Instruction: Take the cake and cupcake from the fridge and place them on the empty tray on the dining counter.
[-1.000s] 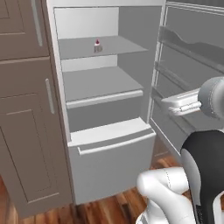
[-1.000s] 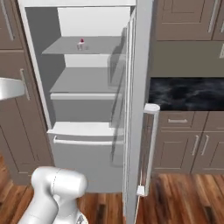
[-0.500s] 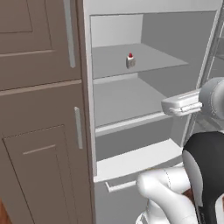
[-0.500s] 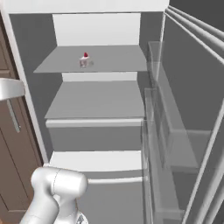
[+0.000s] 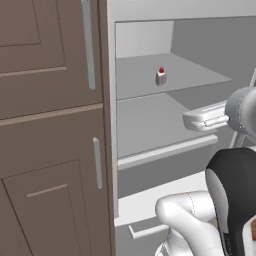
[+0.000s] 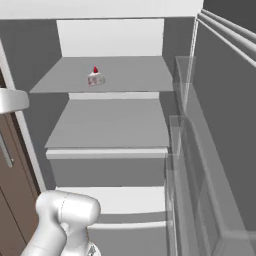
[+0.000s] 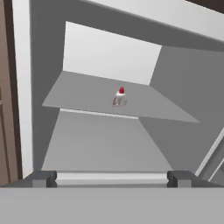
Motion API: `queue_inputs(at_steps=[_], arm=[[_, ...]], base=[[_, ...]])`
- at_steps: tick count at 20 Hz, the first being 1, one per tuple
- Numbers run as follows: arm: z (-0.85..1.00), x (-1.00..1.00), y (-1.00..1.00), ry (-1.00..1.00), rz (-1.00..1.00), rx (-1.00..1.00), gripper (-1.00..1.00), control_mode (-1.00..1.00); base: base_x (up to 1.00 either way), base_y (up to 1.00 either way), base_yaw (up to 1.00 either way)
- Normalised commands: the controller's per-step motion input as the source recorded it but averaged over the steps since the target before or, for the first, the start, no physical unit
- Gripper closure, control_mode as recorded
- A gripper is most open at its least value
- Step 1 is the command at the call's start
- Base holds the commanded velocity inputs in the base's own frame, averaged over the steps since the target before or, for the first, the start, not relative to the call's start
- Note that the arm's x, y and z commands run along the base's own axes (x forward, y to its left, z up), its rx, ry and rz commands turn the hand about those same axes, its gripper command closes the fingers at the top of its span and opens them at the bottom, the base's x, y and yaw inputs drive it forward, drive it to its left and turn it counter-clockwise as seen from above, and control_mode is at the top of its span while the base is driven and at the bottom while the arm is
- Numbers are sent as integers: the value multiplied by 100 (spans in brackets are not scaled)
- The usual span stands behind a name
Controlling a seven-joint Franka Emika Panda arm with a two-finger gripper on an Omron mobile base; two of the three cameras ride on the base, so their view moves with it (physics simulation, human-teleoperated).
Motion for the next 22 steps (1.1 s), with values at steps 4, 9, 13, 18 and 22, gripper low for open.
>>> queue_inputs(at_steps=[4,9,13,18,22], arm=[[0,0,0,0,0,0,-100,100],[0,0,0,0,0,0,-100,100],[0,0,0,0,0,0,-100,100],[0,0,0,0,0,0,-100,100],[0,0,0,0,0,0,-100,100]], base=[[100,-4,9],[83,-25,34],[78,-15,29],[71,-2,24],[60,0,20]])
